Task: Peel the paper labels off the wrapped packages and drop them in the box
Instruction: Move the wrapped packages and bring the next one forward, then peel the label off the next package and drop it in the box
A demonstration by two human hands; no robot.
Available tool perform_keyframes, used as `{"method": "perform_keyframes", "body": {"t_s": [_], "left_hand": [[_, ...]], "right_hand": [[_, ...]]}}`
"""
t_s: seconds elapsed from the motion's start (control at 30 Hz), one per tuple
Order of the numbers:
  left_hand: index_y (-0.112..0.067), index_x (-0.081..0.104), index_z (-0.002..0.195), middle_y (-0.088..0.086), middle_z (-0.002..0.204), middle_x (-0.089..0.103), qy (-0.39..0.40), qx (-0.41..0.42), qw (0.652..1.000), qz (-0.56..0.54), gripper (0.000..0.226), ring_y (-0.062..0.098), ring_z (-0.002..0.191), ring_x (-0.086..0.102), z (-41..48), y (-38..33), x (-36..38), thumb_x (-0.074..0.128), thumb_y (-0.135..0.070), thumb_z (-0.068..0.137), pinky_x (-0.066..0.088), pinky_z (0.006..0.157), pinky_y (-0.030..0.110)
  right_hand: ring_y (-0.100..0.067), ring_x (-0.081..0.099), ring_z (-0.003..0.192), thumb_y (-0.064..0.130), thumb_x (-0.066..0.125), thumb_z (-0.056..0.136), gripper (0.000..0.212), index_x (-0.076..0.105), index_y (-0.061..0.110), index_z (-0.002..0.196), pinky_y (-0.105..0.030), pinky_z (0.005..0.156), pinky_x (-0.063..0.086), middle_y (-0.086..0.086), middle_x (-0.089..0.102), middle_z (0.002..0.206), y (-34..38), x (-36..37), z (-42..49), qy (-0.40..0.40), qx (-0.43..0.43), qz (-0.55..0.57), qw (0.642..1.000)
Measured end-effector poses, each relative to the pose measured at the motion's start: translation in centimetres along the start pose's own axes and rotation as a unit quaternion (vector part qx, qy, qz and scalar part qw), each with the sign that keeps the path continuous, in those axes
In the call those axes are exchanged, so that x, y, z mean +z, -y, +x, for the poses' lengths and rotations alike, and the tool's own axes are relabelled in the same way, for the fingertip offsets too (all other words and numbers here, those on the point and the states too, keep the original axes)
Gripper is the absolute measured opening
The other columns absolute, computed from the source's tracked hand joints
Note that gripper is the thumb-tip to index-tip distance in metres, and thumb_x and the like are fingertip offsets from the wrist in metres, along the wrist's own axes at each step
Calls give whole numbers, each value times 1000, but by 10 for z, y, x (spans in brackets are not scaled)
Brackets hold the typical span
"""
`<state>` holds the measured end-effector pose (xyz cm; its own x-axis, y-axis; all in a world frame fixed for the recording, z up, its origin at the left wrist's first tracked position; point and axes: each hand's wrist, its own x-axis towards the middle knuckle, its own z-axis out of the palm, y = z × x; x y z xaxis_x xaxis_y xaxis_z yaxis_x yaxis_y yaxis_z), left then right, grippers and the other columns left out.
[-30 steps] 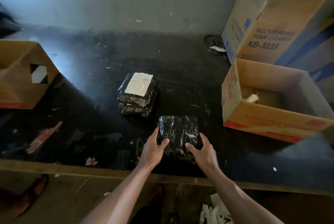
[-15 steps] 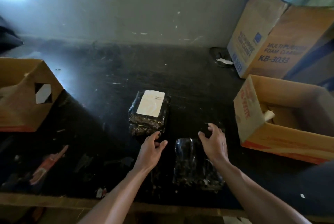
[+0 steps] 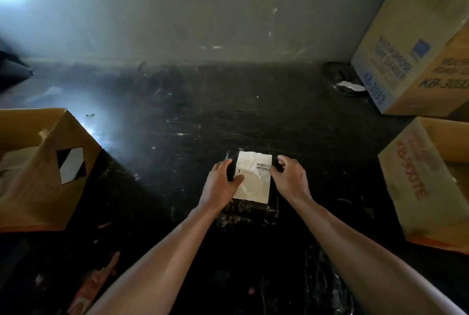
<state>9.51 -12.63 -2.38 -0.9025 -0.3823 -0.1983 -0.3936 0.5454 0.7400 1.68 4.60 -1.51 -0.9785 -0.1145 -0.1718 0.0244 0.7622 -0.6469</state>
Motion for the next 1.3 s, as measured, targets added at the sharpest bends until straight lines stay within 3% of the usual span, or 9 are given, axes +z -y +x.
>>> {"method": "perform_keyframes", "body": {"t_s": [0.17,0.3,0.53,0.67,0.77,1.03,1.3], "left_hand": [[-22,24,155,-5,163,14,47,29,998,23,86,18,148,18,31,8,12,70,-46,86,28,115,41],[-26,17,156,-10,164,4,56,17,998,-18,91,14,149,11,38,14,20,70,-46,86,24,115,39],[-26,14,157,-9,164,3,12,-2,999,-47,91,14,149,10,27,12,32,71,-37,87,24,116,41],[-24,11,157,-8,164,0,8,0,999,-47,95,14,149,8,22,13,34,72,-38,86,22,117,40],[-20,2,158,-6,164,-6,34,14,999,-24,111,15,150,-1,18,17,35,77,-44,79,14,119,41],[-18,6,157,-5,165,-1,3,-22,999,-38,115,14,150,2,17,9,38,83,-40,74,14,120,39],[-18,5,157,-5,165,-2,-1,-28,999,-38,113,15,150,0,15,6,41,81,-37,76,12,119,38]], "right_hand": [[-23,51,132,33,61,99,46,58,14,140,-33,106,41,-11,54,141,8,12,35,15,-7,-56,998],[-16,55,121,33,64,97,26,73,20,117,-25,95,36,-3,63,127,11,12,59,46,-25,-83,995],[-11,66,111,23,71,93,16,77,16,106,-22,88,41,1,75,113,23,3,66,71,-62,-96,991],[-8,67,96,19,73,91,10,77,16,99,-17,72,43,0,76,105,28,2,67,69,-55,-95,992],[-3,63,85,17,72,91,6,78,17,94,-13,63,40,1,76,101,30,4,65,56,-50,-82,994],[-6,62,88,17,66,95,11,73,19,87,-15,65,38,4,68,96,29,12,44,-13,-97,-66,993],[-5,57,86,18,64,97,10,72,19,92,-11,63,36,5,59,98,32,8,30,-20,-125,-71,989]]}}
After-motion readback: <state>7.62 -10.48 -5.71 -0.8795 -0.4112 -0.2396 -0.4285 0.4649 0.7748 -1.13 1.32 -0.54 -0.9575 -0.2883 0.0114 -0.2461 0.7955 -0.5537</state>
